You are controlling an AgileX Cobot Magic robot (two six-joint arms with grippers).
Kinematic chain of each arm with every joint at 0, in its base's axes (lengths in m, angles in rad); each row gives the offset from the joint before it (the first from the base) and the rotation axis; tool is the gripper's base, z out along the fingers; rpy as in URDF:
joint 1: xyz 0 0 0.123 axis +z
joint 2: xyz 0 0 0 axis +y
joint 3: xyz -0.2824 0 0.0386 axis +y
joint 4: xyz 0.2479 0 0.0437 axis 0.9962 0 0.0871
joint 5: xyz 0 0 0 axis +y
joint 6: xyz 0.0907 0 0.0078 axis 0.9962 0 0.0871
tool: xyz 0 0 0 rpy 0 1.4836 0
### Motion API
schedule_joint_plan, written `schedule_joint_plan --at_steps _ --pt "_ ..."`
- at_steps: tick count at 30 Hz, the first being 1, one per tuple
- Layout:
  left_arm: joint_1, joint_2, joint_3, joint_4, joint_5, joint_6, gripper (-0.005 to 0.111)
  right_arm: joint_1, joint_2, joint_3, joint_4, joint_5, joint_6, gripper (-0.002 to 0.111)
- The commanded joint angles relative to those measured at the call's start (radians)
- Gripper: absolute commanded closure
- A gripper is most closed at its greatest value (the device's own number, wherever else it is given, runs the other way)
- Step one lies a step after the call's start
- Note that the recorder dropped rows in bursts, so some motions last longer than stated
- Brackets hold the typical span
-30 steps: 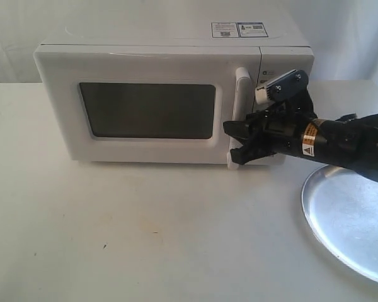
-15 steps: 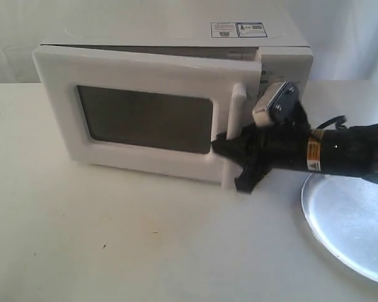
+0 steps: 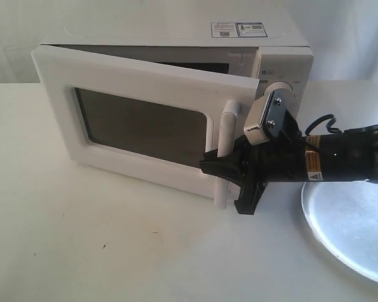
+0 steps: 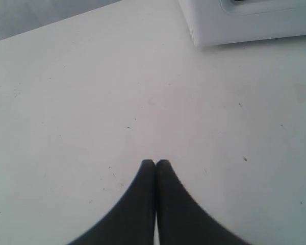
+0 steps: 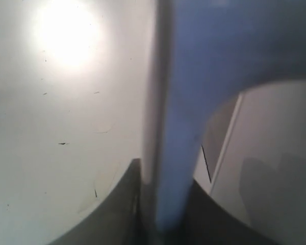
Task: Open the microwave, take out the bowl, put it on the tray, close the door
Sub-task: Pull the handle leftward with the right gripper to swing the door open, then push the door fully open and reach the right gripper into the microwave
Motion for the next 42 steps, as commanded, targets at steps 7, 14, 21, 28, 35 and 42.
schedule_joint_plan --at_steps 7,14,21,28,35,42 --pt "-0.004 -0.003 0.002 -0.005 -0.001 -0.005 0.107 0.025 -0.174 -0.02 -0.308 -0.145 0.166 0.095" --pt "-0.004 -0.003 0.002 -0.005 -0.001 -0.005 0.107 0.025 -0.296 -0.019 -0.36 -0.142 0.603 0.093" --pt "-0.004 -0.003 0.002 -0.005 -0.001 -0.005 0.107 0.025 -0.368 -0.019 -0.36 -0.274 0.837 0.093" --pt "-0.004 -0.003 0.002 -0.005 -0.001 -0.005 0.107 0.044 -0.564 0.001 -0.326 -0.274 0.82 0.093" --pt "-0.004 -0.003 0.002 -0.005 -0.001 -0.005 0.107 0.044 -0.695 -0.001 -0.047 0.143 0.656 0.095" --pt "-0.004 -0.003 0.002 -0.005 -0.001 -0.005 0.107 0.044 -0.543 0.062 -0.101 0.526 0.747 0.108"
